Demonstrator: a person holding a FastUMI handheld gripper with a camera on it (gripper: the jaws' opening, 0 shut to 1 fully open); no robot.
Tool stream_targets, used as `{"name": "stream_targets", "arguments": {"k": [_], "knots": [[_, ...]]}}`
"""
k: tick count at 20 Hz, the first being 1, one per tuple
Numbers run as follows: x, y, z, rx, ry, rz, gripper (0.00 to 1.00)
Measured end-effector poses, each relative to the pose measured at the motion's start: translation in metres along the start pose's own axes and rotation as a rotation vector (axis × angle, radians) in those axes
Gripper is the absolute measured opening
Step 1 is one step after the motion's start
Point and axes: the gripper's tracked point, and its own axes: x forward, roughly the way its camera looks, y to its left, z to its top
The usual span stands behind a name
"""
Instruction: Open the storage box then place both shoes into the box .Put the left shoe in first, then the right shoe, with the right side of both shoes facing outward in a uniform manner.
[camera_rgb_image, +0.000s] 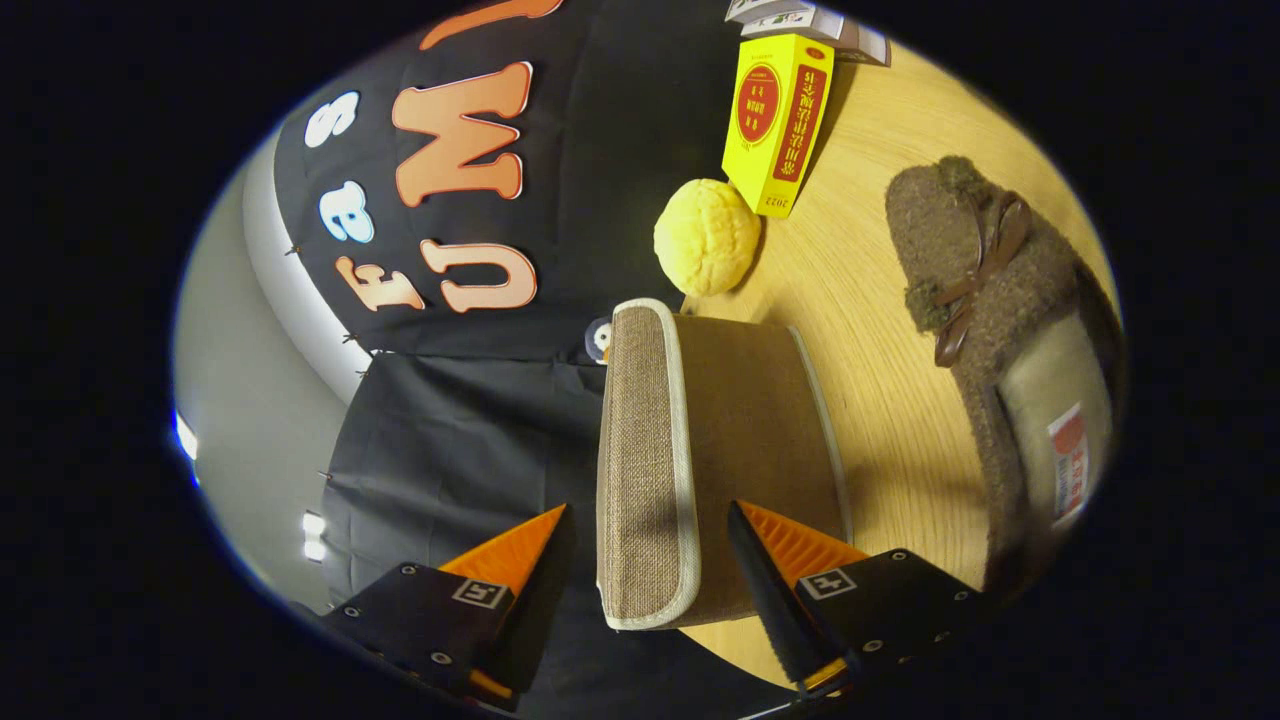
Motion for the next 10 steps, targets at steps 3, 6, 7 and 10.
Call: {"name": "stream_targets", "arguments": {"k": [3,6,7,10], "knots": [[0.003,0.007,-0.007,0.021,0.032,0.03,0.75],[0.001,0.0,-0.002,0.012,0.009,0.021,0.51],[-0.004,0.003,0.005,0.029,-0.011,0.029,0.42],[-0.011,0.008,0.014,0.031,-0.06,0.036,0.04]]}}
